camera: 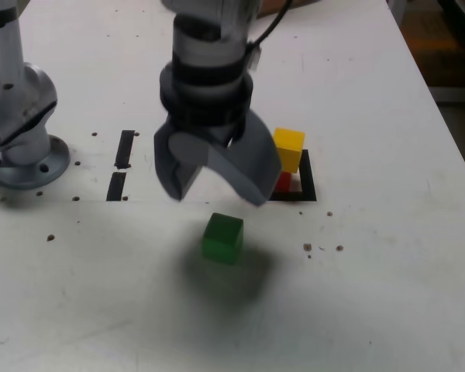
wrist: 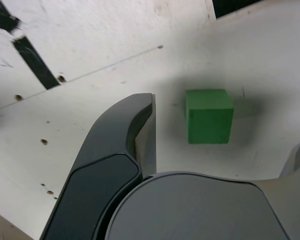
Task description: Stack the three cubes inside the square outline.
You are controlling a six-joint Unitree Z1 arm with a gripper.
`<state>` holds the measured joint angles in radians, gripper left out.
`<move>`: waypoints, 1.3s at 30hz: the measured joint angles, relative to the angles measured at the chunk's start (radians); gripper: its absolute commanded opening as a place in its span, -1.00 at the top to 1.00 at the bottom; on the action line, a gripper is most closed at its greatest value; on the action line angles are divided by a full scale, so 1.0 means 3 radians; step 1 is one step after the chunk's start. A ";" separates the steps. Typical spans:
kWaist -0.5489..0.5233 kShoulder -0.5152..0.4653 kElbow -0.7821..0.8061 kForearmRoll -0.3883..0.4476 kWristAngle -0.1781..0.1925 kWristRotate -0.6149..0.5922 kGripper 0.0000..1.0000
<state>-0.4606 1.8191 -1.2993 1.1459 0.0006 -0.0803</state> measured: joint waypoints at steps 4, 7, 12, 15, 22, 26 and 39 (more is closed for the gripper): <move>-0.0019 0.0045 0.0204 -0.0280 -0.0054 -0.0011 -1.00; -0.0039 0.0055 0.0333 -0.0435 -0.0064 -0.0029 -0.99; -0.0040 0.0115 0.0452 -0.0585 -0.0085 -0.0042 -0.95; -0.0040 0.0154 0.0458 -0.0627 -0.0096 -0.0042 -0.91; -0.0042 0.0244 0.0474 -0.0762 -0.0128 -0.0042 -0.87; -0.0046 0.0286 0.0476 -0.0779 -0.0141 -0.0042 -0.73; -0.0047 0.0345 0.0581 -0.0831 -0.0251 -0.0069 0.52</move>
<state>-0.4746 1.9226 -1.1249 0.8966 -0.0747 -0.1011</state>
